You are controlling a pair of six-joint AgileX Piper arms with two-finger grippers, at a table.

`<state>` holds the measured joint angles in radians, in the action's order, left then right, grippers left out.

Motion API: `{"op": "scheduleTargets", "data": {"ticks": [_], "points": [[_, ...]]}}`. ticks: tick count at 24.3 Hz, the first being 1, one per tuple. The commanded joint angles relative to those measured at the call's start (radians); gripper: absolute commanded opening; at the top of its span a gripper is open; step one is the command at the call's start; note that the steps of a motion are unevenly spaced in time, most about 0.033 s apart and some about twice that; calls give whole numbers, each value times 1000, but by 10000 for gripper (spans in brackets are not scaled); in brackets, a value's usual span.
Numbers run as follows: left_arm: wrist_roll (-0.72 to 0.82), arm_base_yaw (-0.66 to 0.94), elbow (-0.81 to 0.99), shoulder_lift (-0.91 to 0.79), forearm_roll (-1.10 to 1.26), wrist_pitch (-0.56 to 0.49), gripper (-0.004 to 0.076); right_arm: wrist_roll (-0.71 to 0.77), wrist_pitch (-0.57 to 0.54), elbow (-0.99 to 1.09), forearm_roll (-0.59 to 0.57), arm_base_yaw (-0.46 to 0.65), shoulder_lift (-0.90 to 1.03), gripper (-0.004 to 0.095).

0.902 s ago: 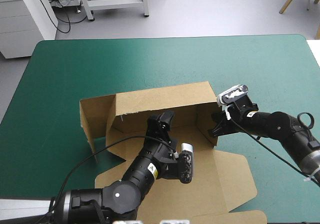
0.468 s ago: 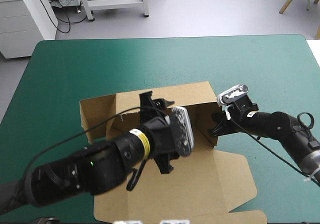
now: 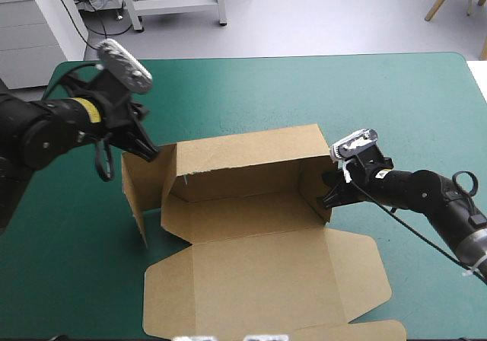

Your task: Fold the box

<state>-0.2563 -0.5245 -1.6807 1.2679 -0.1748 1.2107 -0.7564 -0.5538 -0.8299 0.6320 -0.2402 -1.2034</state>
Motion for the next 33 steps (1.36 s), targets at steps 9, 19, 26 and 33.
{"op": "scheduleTargets", "data": {"ticks": [9, 19, 26, 33], "points": [[45, 481, 72, -148, 181, -153, -1, 68, 9, -39, -99, 4, 31, -19], [84, 489, 362, -227, 117, -318, 0, 545, -537, -513, -534, 4, -44, -19], [84, 489, 362, -227, 114, -326, 0, 557, -648, -686, -505, 4, -284, -19], [95, 489, 362, -227, 114, -311, -1, 556, -649, -767, -461, 4, -497, -19]]}}
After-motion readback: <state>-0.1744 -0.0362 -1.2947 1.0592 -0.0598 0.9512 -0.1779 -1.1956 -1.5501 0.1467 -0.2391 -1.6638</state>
